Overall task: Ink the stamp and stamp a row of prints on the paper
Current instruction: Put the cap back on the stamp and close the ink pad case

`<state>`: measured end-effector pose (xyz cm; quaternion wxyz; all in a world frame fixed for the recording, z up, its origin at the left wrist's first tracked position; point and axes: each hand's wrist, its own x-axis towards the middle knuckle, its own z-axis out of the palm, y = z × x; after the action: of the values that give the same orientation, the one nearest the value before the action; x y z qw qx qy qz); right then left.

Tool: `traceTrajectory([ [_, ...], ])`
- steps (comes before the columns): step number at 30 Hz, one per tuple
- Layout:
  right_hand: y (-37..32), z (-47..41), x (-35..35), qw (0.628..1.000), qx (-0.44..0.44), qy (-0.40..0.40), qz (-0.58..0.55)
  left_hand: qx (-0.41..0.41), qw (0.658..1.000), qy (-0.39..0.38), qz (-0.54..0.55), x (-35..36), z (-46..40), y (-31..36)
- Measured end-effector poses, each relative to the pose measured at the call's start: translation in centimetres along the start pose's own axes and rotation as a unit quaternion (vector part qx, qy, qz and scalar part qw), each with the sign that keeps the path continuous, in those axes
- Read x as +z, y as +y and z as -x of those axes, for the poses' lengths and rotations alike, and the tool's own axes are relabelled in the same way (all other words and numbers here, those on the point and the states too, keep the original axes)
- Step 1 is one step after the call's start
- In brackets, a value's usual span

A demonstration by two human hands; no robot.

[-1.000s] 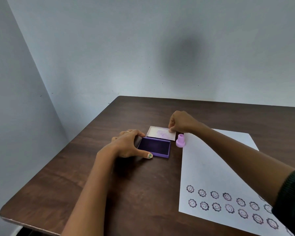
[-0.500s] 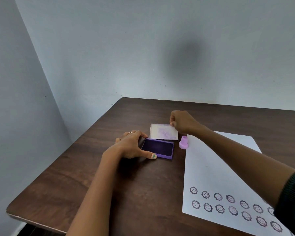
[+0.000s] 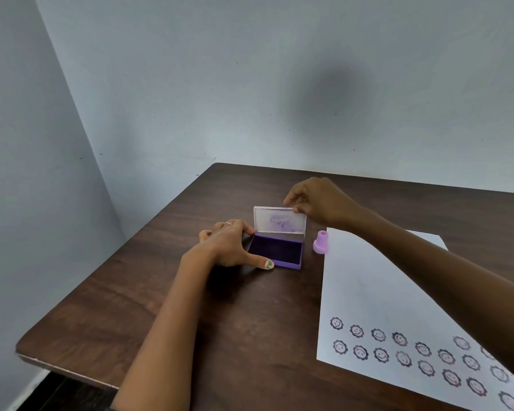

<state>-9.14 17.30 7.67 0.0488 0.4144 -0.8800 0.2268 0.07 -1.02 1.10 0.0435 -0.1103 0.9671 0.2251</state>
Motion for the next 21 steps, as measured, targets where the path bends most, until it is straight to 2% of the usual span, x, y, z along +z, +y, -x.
traceTrajectory([
  [7, -1.8, 2.1, 0.5, 0.999, -0.03, -0.025, 0.024, 0.002, 1.0, 0.015, -0.014, 0.0, 0.4, 0.1],
  [15, -3.7, 5.8, 2.2, 0.983, -0.067, -0.016, 0.173, 0.013, 1.0, 0.015, -0.009, -0.1, 0.7, 0.3],
  [21, -4.2, 7.4, 3.5, 0.974, -0.085, -0.006, 0.209, 0.014, 1.0, 0.015, -0.004, -0.1, 0.7, 0.3],
])
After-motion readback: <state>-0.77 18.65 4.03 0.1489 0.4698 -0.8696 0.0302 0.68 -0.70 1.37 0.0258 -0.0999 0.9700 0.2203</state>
